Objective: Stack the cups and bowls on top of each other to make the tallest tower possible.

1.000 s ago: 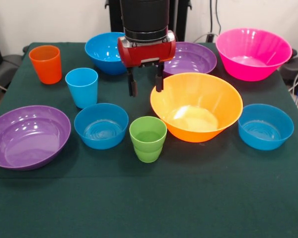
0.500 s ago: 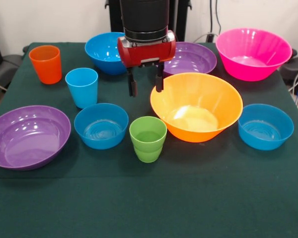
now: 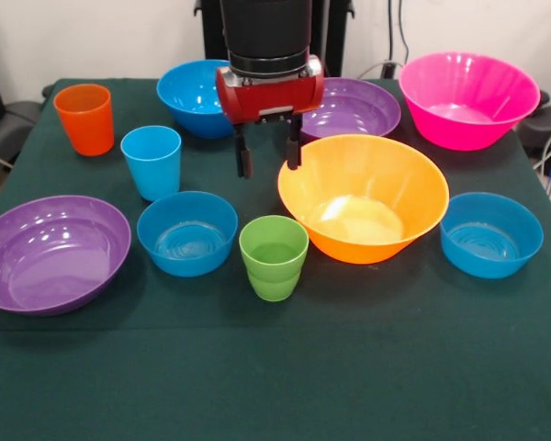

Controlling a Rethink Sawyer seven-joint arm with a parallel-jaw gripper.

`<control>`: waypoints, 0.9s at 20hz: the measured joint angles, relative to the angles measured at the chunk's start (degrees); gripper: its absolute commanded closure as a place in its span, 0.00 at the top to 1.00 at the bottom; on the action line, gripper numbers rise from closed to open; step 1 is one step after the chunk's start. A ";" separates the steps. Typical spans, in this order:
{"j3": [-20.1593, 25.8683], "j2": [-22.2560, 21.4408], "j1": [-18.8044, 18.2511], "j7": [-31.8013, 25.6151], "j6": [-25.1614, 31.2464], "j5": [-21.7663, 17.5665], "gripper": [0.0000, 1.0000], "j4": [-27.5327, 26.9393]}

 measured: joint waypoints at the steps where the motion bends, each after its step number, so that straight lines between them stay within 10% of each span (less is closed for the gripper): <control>1: 0.04 -0.15 -0.06 0.00 0.08 0.00 1.00 0.04; 18: 1.03 -4.53 -1.84 0.00 1.89 0.00 1.00 2.64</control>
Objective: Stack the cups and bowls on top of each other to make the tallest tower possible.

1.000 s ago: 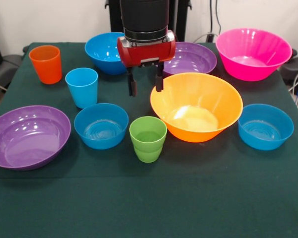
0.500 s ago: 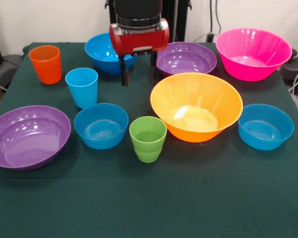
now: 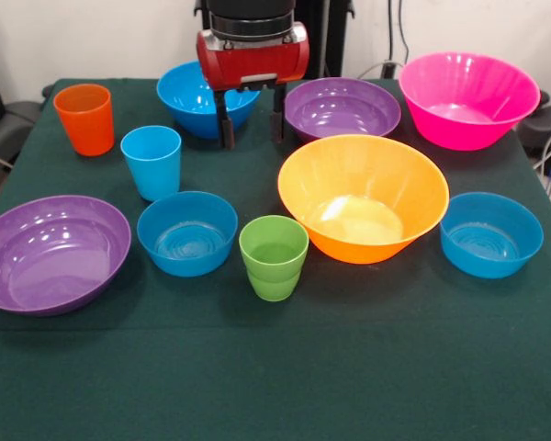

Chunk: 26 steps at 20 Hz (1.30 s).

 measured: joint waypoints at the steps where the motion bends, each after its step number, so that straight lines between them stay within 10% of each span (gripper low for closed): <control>1: 0.02 0.00 0.00 0.00 0.00 0.00 1.00 0.02; 26: 3.26 -0.26 -6.18 -0.01 11.05 -0.61 1.00 0.30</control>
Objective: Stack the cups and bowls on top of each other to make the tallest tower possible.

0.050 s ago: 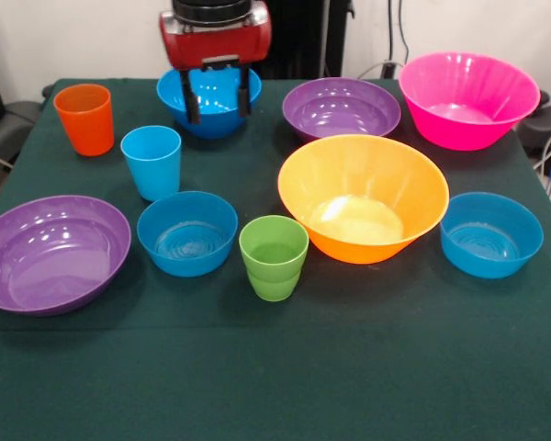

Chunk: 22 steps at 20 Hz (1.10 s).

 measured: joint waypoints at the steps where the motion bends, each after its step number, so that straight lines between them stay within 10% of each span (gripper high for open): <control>1: 0.00 0.22 -0.28 0.00 0.55 -0.25 1.00 -0.01; 22: 2.22 8.19 -1.97 -1.62 12.04 -7.12 1.00 -0.98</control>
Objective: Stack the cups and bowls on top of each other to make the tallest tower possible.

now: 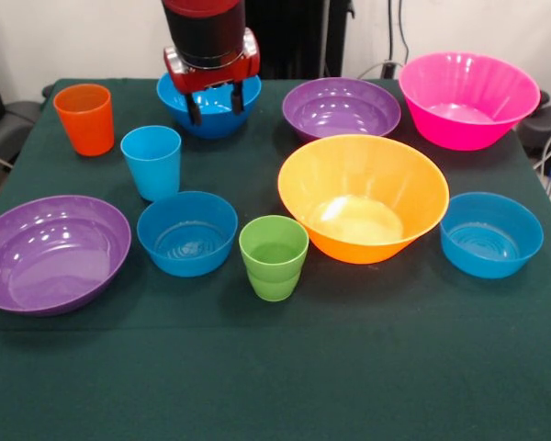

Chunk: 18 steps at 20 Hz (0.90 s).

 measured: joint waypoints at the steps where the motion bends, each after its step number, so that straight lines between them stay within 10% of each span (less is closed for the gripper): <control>1: 0.04 -0.02 0.01 0.00 0.26 0.00 1.00 0.00; 18: -0.19 -3.53 -0.01 0.00 0.42 0.00 1.00 0.03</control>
